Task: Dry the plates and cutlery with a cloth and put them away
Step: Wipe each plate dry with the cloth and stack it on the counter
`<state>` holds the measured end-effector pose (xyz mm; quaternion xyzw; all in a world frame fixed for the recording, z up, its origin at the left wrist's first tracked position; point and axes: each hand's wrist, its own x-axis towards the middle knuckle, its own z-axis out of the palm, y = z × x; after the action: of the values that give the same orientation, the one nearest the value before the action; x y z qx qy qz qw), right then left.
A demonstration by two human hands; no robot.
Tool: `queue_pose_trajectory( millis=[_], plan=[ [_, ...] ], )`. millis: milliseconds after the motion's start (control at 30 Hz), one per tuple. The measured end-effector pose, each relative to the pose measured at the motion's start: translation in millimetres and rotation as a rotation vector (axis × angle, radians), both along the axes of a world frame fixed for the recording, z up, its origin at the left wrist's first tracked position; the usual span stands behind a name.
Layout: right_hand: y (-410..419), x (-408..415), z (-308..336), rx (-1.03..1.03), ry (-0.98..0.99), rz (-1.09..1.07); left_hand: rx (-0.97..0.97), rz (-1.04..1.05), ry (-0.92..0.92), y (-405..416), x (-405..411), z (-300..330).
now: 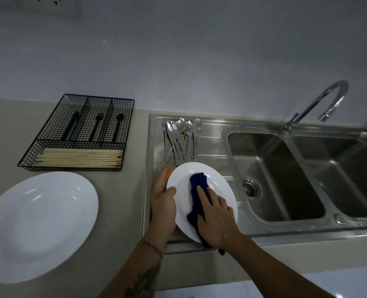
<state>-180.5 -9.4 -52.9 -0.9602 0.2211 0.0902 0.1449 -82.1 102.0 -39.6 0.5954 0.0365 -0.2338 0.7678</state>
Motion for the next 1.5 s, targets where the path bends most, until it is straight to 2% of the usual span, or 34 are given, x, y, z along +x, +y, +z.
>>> queue_pose_trajectory(
  millis=[133, 233, 333, 500, 667, 767, 900, 1033, 1167, 1300, 1400, 1500],
  plan=[
    [18, -3, 15, 0.08, 0.046, 0.047, -0.005, -0.072, 0.004, 3, 16, 5],
    [39, -4, 28, 0.134, -0.058, 0.176, -0.017, -0.137, 0.002, 10, 24, 9],
    [44, 10, 34, 0.114, -0.147, 0.215, -0.026, -0.193, 0.016, 18, 36, 10],
    [26, 34, 41, -0.159, -0.19, 0.046, -0.105, -0.276, 0.001, 27, 61, 43],
    [20, 39, 58, -0.259, -0.188, -0.139, -0.227, -0.276, -0.068, 37, 86, 84],
    [43, 35, 73, -0.166, -0.216, -0.124, -0.259, -0.263, -0.099, 35, 94, 93],
    [77, 33, 95, 0.051, -0.266, 0.069, -0.295, -0.247, -0.093, 30, 92, 97],
    [72, 56, 104, 0.087, -0.358, 0.12, -0.346, -0.251, -0.018, 22, 87, 97],
    [45, 84, 112, -0.174, -0.383, 0.016, -0.391, -0.292, 0.013, 20, 85, 102],
    [11, 95, 125, -0.385, -0.38, -0.228, -0.417, -0.269, -0.001, 25, 87, 115],
    [-1, 89, 135, -0.407, -0.401, -0.349, -0.43, -0.278, -0.008, 29, 90, 122],
    [-13, 78, 137, -0.196, -0.452, -0.379, -0.362, -0.407, -0.062, 33, 93, 122]
  ],
)
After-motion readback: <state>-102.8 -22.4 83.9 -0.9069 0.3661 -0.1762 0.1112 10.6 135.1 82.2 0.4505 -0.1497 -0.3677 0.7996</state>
